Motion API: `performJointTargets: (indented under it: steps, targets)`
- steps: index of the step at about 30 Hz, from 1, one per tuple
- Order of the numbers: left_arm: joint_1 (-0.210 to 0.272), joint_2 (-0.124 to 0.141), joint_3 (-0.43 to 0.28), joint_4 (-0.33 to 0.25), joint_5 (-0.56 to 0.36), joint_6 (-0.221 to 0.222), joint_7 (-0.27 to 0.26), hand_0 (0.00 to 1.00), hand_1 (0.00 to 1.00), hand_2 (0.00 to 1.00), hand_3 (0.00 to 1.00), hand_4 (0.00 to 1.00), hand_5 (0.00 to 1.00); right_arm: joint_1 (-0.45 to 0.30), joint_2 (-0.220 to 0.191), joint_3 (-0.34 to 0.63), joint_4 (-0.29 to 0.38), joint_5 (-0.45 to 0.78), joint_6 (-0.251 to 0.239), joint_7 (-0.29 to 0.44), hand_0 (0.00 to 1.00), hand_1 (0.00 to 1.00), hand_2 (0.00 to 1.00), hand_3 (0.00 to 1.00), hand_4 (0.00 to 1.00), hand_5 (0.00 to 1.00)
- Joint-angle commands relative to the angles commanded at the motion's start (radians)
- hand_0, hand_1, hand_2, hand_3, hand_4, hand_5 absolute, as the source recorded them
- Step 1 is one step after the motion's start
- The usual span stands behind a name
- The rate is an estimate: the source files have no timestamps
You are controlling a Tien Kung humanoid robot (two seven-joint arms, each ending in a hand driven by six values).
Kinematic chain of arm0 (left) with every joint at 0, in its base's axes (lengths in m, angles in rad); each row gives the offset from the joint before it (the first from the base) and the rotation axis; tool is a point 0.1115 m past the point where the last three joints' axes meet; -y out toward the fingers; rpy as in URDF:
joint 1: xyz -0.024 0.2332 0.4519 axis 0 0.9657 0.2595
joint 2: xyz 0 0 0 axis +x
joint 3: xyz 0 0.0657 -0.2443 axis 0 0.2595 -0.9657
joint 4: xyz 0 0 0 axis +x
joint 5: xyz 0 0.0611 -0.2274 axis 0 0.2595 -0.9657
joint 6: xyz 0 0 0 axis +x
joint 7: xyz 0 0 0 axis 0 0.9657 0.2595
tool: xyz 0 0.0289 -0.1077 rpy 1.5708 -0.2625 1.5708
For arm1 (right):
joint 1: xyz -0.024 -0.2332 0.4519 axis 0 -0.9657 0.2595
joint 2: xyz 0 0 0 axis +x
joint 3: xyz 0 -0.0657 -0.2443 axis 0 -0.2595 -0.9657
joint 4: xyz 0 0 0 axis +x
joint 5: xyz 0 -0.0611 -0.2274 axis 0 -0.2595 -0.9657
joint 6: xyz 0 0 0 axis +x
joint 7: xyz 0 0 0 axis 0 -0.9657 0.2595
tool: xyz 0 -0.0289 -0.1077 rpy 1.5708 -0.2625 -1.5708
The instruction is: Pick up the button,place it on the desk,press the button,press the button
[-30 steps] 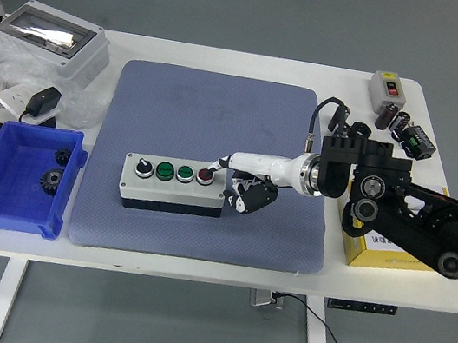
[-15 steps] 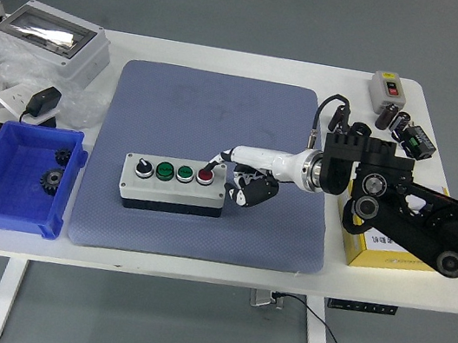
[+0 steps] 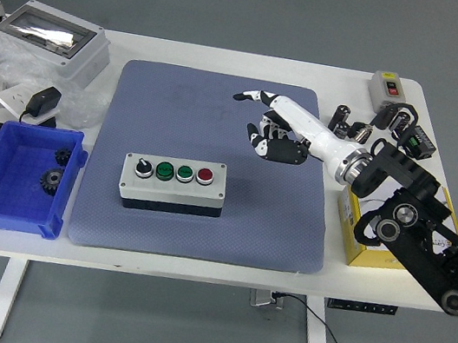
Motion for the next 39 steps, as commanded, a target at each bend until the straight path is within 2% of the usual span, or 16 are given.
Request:
performJointTargets:
  steps: [1, 2, 7, 8, 13, 14, 19, 20, 25, 26, 31, 32, 37, 38, 39]
  targets:
    - [0.0, 0.0, 0.0, 0.0, 0.001, 0.0, -0.001, 0.662, 0.62, 0.525, 0.595, 0.565, 0.151, -0.023, 0.001, 0.022, 0.0, 0.011, -0.025, 0.02, 0.043, 0.181, 0.269, 0.83, 0.311, 0.148]
    - [-0.001, 0.0, 0.0, 0.0, 0.003, 0.0, -0.001, 0.662, 0.619, 0.524, 0.595, 0.565, 0.153, -0.046, 0.002, 0.045, 0.0, 0.022, -0.052, 0.043, 0.103, 0.323, 0.49, 0.773, 0.461, 0.244]
    - [-0.01, -0.001, -0.009, 0.004, 0.027, -0.003, -0.01, 0.662, 0.619, 0.524, 0.595, 0.565, 0.153, -0.156, 0.01, 0.133, -0.01, 0.076, -0.171, 0.147, 0.103, 0.323, 0.49, 0.773, 0.461, 0.244]
    - [-0.012, -0.001, -0.011, 0.005, 0.032, -0.003, -0.012, 0.662, 0.619, 0.525, 0.595, 0.565, 0.152, -0.171, 0.012, 0.14, -0.011, 0.086, -0.187, 0.163, 0.23, 0.458, 0.576, 0.74, 0.502, 0.262]
    - [-0.018, -0.002, -0.015, 0.012, 0.049, 0.001, -0.018, 0.662, 0.619, 0.525, 0.595, 0.565, 0.152, -0.282, 0.035, 0.197, -0.027, 0.172, -0.28, 0.272, 0.23, 0.458, 0.576, 0.74, 0.502, 0.262]
    - [-0.018, -0.001, -0.015, 0.012, 0.05, 0.002, -0.016, 0.662, 0.618, 0.524, 0.594, 0.565, 0.154, -0.297, 0.038, 0.205, -0.03, 0.186, -0.285, 0.285, 0.363, 0.569, 0.631, 0.729, 0.507, 0.256]
    - [-0.02, 0.004, -0.015, 0.01, 0.056, 0.015, -0.001, 0.662, 0.618, 0.524, 0.594, 0.565, 0.154, -0.369, 0.061, 0.237, -0.047, 0.232, -0.298, 0.337, 0.363, 0.569, 0.631, 0.729, 0.507, 0.256]
    - [-0.02, 0.004, -0.016, 0.01, 0.057, 0.017, 0.002, 0.662, 0.617, 0.523, 0.594, 0.563, 0.154, -0.377, 0.064, 0.241, -0.05, 0.236, -0.298, 0.341, 0.475, 0.64, 0.677, 0.723, 0.511, 0.253]
    - [-0.017, 0.001, -0.021, 0.012, 0.067, 0.021, 0.003, 0.662, 0.617, 0.523, 0.594, 0.563, 0.154, -0.399, 0.078, 0.269, -0.051, 0.252, -0.287, 0.36, 0.475, 0.64, 0.677, 0.723, 0.511, 0.253]
    - [-0.017, 0.0, -0.023, 0.013, 0.069, 0.021, 0.002, 0.661, 0.611, 0.519, 0.59, 0.548, 0.159, -0.402, 0.08, 0.276, -0.05, 0.257, -0.283, 0.365, 0.522, 0.666, 0.688, 0.72, 0.521, 0.247]
    - [-0.016, 0.002, -0.028, 0.018, 0.081, 0.021, -0.009, 0.661, 0.611, 0.519, 0.59, 0.548, 0.159, -0.42, 0.079, 0.326, -0.053, 0.294, -0.268, 0.394, 0.522, 0.666, 0.688, 0.72, 0.521, 0.247]
    - [-0.016, 0.003, -0.029, 0.019, 0.082, 0.021, -0.01, 0.662, 0.608, 0.517, 0.589, 0.538, 0.156, -0.423, 0.078, 0.333, -0.054, 0.299, -0.267, 0.398, 0.583, 0.683, 0.698, 0.72, 0.534, 0.247]
    - [-0.01, 0.009, -0.029, 0.017, 0.082, 0.024, -0.005, 0.662, 0.608, 0.517, 0.589, 0.538, 0.156, -0.448, 0.08, 0.374, -0.055, 0.318, -0.268, 0.416, 0.583, 0.683, 0.698, 0.72, 0.534, 0.247]
    - [-0.007, 0.009, -0.027, 0.016, 0.081, 0.024, -0.003, 0.661, 0.606, 0.516, 0.587, 0.534, 0.155, -0.452, 0.081, 0.38, -0.054, 0.321, -0.27, 0.42, 0.66, 0.694, 0.709, 0.719, 0.547, 0.251]
    - [-0.004, 0.008, -0.025, 0.016, 0.078, 0.025, -0.001, 0.661, 0.606, 0.516, 0.587, 0.534, 0.155, -0.456, 0.081, 0.385, -0.053, 0.323, -0.271, 0.423, 0.66, 0.694, 0.709, 0.719, 0.547, 0.251]
